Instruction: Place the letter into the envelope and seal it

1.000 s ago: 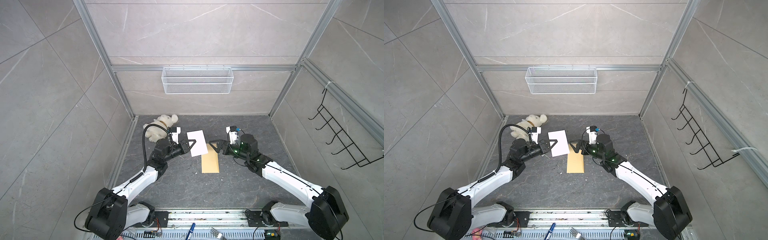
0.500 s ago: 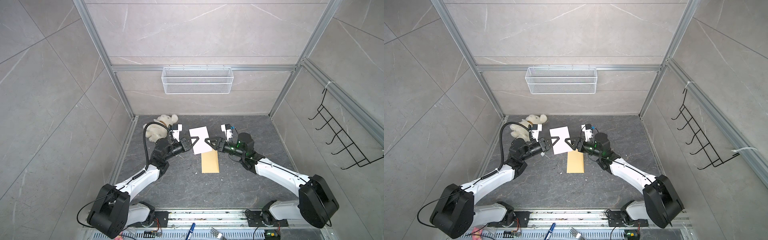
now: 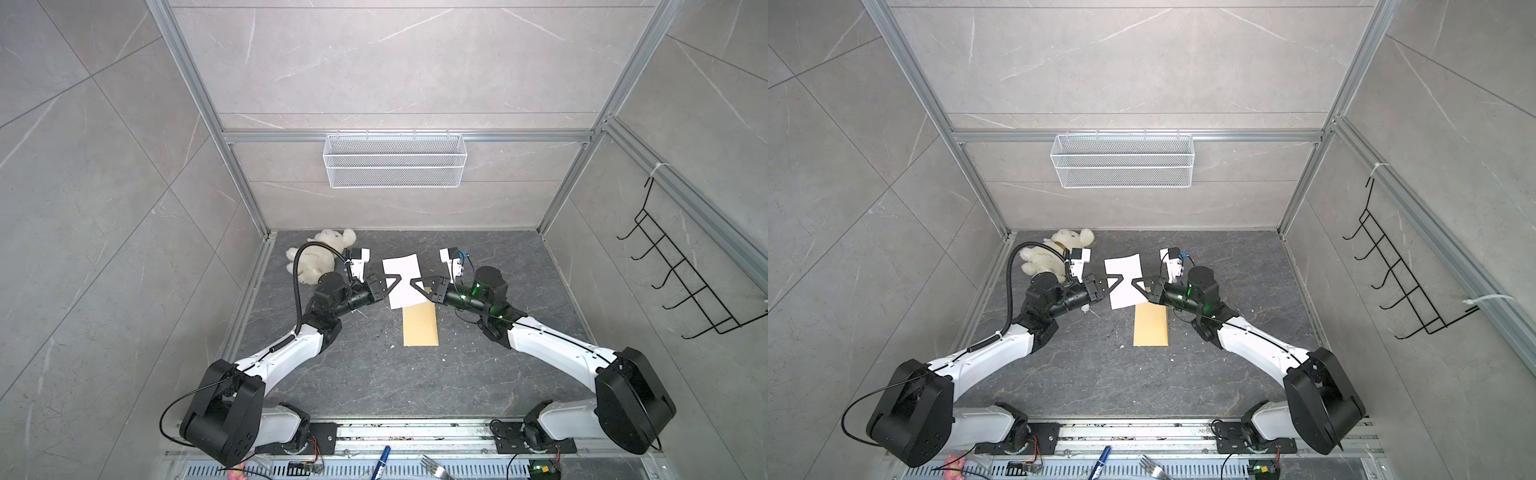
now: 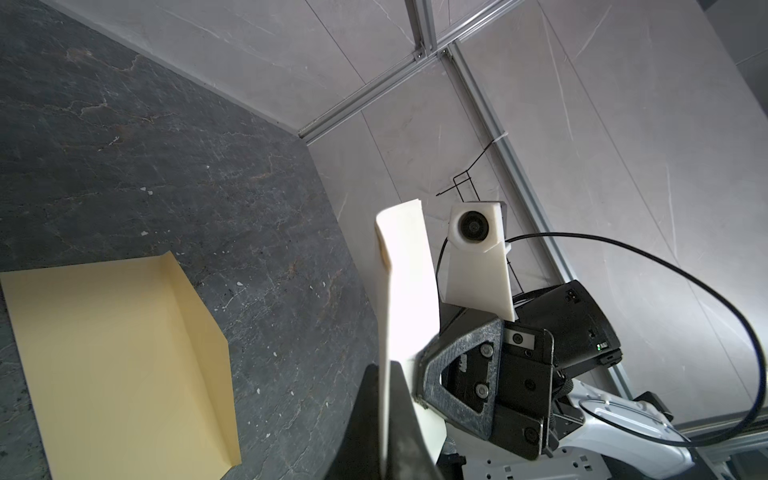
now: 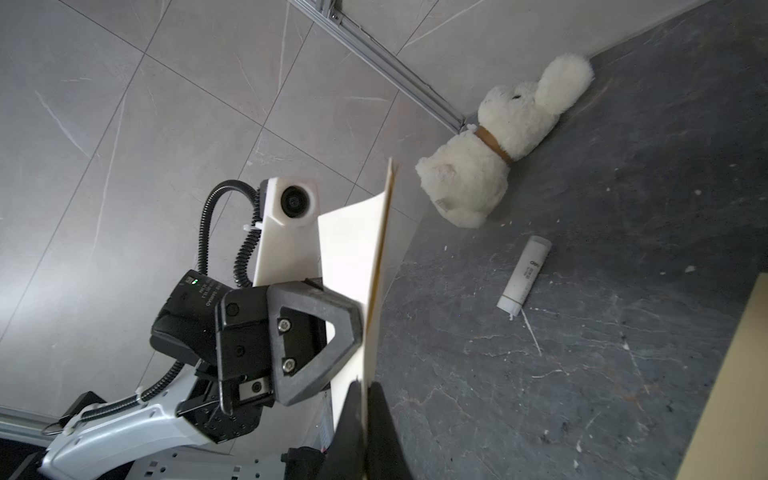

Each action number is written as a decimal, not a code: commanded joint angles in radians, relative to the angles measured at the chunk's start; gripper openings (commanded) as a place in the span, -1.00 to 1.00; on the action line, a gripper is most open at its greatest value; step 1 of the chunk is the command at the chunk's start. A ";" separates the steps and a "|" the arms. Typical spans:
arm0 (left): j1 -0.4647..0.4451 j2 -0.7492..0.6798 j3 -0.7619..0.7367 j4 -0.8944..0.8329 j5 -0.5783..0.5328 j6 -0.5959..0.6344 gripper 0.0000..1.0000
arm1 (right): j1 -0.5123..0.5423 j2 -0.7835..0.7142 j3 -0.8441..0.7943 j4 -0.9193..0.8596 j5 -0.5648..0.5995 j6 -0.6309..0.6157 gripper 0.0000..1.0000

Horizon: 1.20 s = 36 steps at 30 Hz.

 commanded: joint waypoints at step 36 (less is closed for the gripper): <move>-0.150 0.429 0.203 -0.425 -0.368 0.276 -1.00 | 0.071 0.363 0.360 -0.999 0.899 -0.502 0.84</move>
